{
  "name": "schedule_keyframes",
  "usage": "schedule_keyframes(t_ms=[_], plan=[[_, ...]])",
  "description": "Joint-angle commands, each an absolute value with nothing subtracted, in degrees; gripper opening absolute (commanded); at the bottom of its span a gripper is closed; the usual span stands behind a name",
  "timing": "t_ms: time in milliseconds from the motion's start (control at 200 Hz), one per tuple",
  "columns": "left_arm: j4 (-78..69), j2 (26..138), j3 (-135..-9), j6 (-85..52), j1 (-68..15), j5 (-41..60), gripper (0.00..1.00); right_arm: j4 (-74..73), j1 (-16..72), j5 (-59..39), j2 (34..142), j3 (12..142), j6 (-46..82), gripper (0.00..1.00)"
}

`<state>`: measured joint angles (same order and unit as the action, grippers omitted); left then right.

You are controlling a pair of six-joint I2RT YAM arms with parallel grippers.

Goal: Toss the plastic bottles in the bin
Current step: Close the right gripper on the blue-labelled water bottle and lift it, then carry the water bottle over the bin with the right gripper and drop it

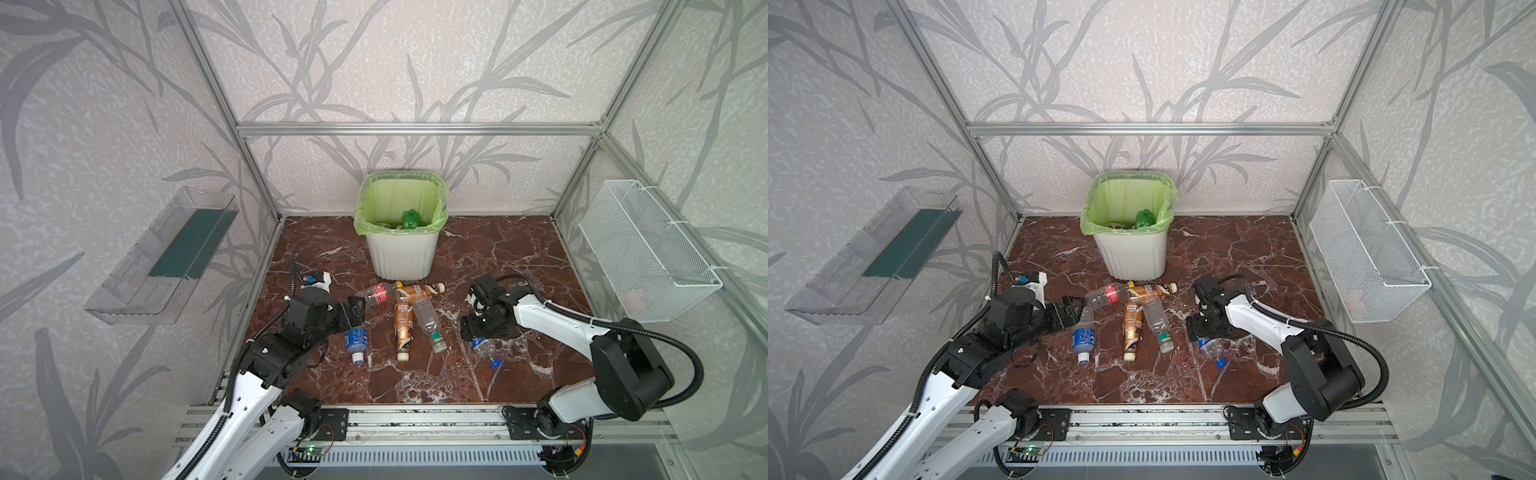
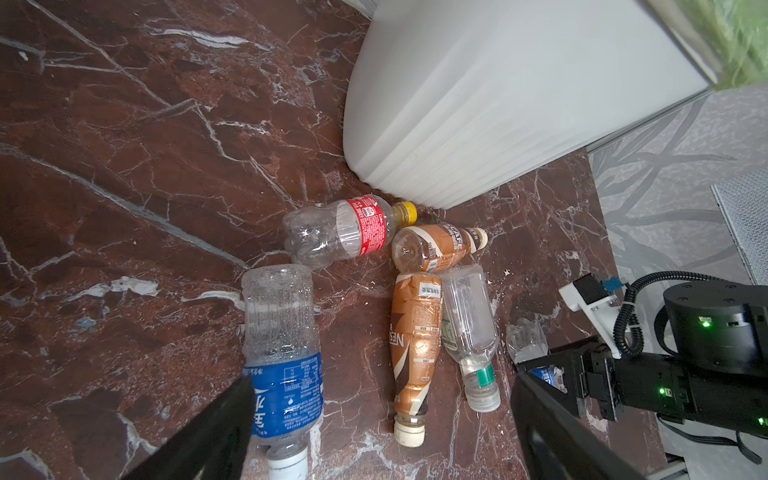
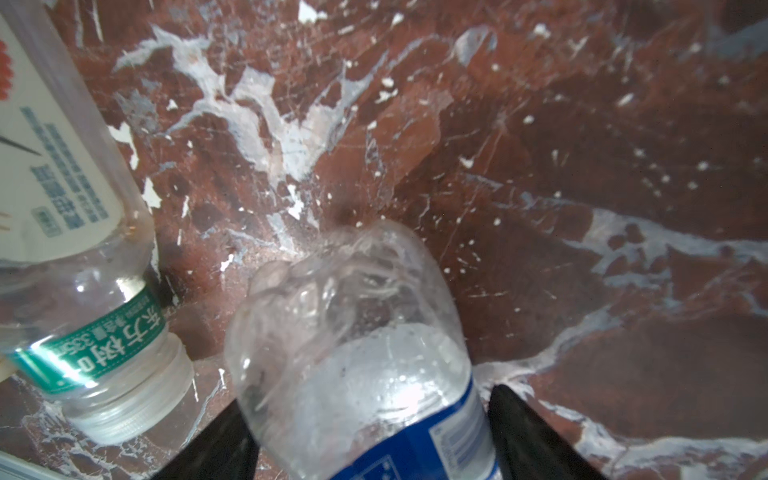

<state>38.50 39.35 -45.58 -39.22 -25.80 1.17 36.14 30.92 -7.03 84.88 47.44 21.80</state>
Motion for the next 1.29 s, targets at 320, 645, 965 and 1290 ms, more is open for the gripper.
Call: schedule_keyframes(t_ms=[320, 645, 965, 1290], plan=[[38.23, 38.4, -44.4, -39.49, -25.66, 0.87, 0.95, 33.89, 32.25, -5.17, 79.66, 43.11, 26.44, 0.64], [37.77, 38.41, -43.99, -39.82, -25.6, 1.05, 0.95, 29.74, 32.18, -4.74, 66.62, 36.76, 30.34, 0.61], [36.02, 40.13, -43.98, -41.03, -25.47, 2.07, 0.95, 25.73, 32.47, -6.59, 52.17, 37.83, 30.88, 0.61], [39.86, 42.33, -51.5, -41.17, -25.12, -0.35, 0.95, 30.34, 34.24, -3.61, 79.6, 98.53, 24.61, 0.72]])
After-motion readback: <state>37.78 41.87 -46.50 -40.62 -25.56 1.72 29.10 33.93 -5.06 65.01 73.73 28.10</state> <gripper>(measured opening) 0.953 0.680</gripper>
